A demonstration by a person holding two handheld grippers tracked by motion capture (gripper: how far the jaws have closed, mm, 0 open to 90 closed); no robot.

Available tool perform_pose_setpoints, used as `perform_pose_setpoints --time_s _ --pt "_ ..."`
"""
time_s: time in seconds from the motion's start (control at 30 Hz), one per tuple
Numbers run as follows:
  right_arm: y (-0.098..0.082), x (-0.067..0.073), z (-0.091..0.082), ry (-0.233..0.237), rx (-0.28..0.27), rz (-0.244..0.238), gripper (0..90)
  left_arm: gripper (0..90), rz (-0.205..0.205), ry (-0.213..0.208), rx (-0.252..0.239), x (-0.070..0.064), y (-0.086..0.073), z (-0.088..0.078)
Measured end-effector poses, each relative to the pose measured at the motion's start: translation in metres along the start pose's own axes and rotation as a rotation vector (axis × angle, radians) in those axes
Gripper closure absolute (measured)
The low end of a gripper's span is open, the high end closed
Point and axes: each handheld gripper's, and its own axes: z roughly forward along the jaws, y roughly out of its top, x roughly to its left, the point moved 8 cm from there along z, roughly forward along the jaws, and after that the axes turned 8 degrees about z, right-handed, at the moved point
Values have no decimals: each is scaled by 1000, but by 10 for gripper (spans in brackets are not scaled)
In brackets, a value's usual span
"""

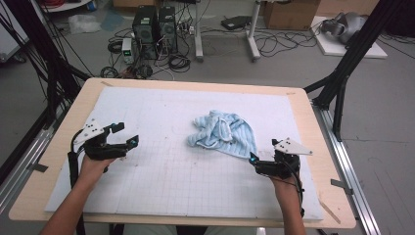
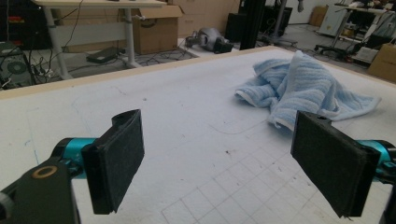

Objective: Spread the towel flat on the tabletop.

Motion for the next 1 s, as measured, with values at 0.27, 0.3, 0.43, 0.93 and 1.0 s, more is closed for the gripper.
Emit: perform_pose_setpoints --time_s 0.27,0.3,0.43,0.93,1.0 --pt "0 -1 2 8 -2 4 65 176 -8 0 5 1 -1 0" --pt "0 -1 3 9 -2 -2 65 176 -10 1 4 1 -1 -1" --pt "0 4 5 32 7 -18 65 176 -4 2 1 0 0 -1" --pt "9 48 22 168 51 -84 65 177 -10 -17 17 -4 -5 -3" --pt "12 60 29 200 69 -110 66 176 -14 -17 18 -3 -6 -2"
